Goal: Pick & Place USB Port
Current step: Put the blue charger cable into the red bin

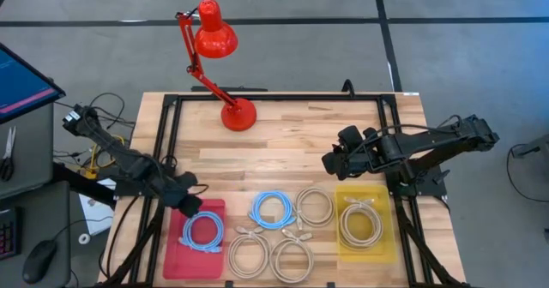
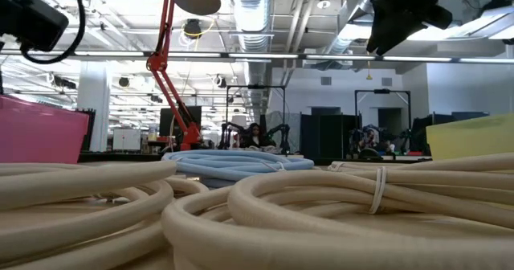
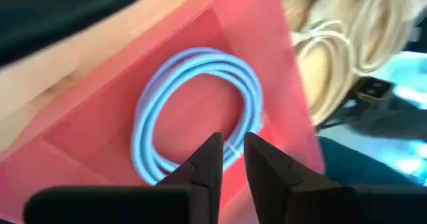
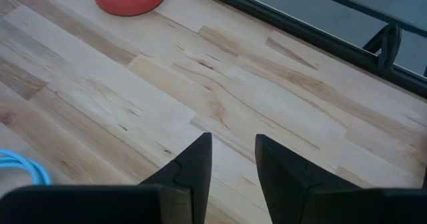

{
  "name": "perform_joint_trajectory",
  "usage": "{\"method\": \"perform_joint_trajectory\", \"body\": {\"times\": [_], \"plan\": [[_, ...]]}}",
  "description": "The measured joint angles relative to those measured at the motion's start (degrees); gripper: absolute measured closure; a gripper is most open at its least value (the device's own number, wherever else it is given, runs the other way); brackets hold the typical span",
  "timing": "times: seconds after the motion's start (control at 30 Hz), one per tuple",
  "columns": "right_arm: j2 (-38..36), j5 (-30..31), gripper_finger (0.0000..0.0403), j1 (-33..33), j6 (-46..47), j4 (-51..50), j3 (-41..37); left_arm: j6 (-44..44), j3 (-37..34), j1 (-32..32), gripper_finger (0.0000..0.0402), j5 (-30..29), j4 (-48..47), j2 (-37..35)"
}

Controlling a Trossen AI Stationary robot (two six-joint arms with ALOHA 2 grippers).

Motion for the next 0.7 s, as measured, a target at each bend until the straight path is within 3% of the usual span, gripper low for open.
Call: {"method": "perform_joint_trajectory", "body": {"times": [0.17,0.33,0.47,0.7], "plan": [[0.0,0.0,0.0295,0.0,0.0,0.0,0.0,2.7,0.0,1.9,0.0365,-0.9,2.1,-1.7],[0.0,0.0,0.0295,0.0,0.0,0.0,0.0,8.6,0.0,4.1,0.0396,-5.8,9.6,-1.6],[0.0,0.0,0.0295,0.0,0.0,0.0,0.0,13.0,0.1,7.3,0.0397,-9.5,15.5,-1.6],[0.0,0.0,0.0295,0.0,0.0,0.0,0.0,21.3,3.3,15.7,0.0398,-9.7,16.2,4.1]]}}
